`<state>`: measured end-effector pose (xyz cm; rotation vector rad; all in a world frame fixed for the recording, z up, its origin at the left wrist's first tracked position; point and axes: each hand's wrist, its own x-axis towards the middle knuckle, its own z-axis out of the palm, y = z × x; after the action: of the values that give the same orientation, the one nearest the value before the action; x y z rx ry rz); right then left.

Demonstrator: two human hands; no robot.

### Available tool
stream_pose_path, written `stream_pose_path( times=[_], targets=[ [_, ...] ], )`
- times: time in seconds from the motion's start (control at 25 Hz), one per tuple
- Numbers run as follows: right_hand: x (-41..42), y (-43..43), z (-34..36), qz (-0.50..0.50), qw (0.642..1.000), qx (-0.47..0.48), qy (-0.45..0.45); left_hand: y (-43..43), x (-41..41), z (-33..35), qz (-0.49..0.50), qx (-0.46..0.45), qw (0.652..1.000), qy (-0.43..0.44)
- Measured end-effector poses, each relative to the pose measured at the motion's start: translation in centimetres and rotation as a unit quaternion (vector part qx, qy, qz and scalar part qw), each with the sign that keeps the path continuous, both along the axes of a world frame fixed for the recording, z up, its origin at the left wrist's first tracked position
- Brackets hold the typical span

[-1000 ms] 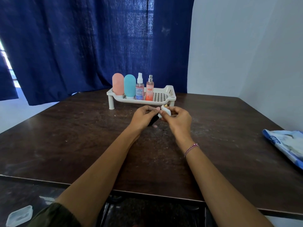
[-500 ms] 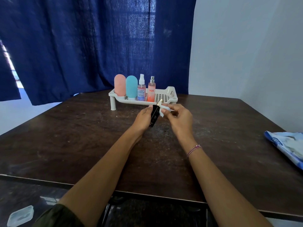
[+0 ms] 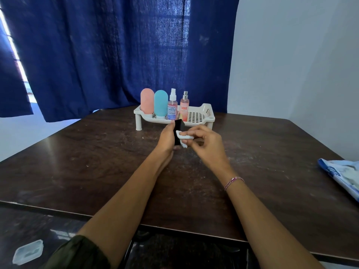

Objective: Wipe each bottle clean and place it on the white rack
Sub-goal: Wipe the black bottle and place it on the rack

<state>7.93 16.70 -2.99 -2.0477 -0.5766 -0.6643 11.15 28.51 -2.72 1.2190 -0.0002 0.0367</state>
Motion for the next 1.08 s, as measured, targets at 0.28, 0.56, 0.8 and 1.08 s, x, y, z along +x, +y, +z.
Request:
stream_pose_path(
  times=[0.28,0.56,0.8,1.08],
  targets=[
    [-0.1,0.0,0.1,0.025,1.0,0.001,0.003,0.3,-0.2,0.1,-0.003,0.025,0.999,0.046],
    [0.8,-1.3,0.5,-0.11,0.989,0.098,-0.009,-0.1,-0.5,-0.5,-0.113,0.111,0.987,-0.007],
    [0.3,-0.6,0.3,-0.028,0.999,0.023,0.015,0.3,-0.4,-0.2,-0.087,0.08,0.993,-0.002],
    [0.1,0.0,0.2,-0.011,0.999,-0.026,0.017,0.4,0.2,-0.3,-0.064,0.113,0.991,0.001]
  ],
)
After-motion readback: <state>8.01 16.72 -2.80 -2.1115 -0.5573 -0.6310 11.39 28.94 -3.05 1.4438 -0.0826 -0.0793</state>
